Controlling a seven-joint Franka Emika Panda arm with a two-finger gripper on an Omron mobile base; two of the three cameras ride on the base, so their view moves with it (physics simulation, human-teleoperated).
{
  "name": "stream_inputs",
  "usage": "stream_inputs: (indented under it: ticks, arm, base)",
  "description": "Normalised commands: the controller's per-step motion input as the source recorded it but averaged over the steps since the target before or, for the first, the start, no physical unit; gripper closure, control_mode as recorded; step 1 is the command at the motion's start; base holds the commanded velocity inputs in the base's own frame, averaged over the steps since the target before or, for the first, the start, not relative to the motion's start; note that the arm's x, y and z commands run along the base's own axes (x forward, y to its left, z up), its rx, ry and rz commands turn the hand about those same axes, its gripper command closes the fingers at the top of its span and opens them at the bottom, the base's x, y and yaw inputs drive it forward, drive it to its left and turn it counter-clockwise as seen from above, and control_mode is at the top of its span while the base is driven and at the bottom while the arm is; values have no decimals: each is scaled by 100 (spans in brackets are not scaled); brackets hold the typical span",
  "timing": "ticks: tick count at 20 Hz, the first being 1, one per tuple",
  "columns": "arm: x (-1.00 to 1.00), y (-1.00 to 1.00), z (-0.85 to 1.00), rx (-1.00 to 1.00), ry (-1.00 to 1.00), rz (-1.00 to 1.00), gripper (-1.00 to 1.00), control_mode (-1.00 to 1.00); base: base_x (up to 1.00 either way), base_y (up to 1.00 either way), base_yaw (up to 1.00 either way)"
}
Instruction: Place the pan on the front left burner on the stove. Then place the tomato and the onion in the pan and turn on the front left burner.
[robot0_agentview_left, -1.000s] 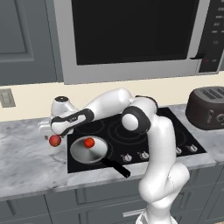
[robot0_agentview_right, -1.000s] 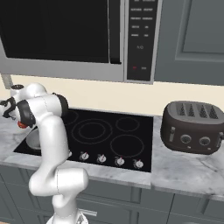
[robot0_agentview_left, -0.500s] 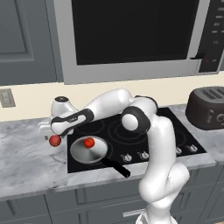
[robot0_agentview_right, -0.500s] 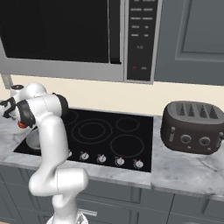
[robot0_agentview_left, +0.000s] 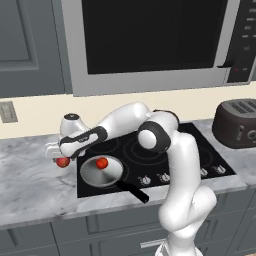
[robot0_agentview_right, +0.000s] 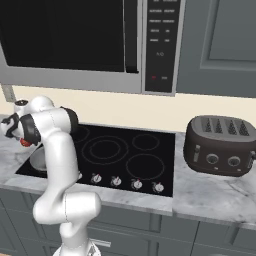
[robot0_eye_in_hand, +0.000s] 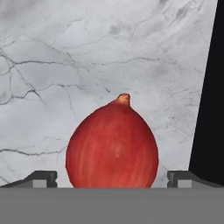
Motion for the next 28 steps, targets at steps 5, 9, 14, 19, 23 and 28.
stream_inputs:
  ticks: [5, 9, 14, 19, 23, 28]
  arm:
    - [0, 0, -8, 0, 0, 0, -100, -100]
    - [0, 0, 0, 0, 0, 0, -100, -100]
    - [0, 0, 0, 0, 0, 0, -100, -100]
    - [0, 0, 0, 0, 0, 0, 100, -100]
    - [0, 0, 0, 0, 0, 0, 100, -100]
    - [-4, 0, 7, 0, 0, 0, 100, -100]
  base:
    - [0, 0, 0]
    - [0, 0, 0]
    - [0, 0, 0]
    - [0, 0, 0]
    - [0, 0, 0]
    - [0, 0, 0]
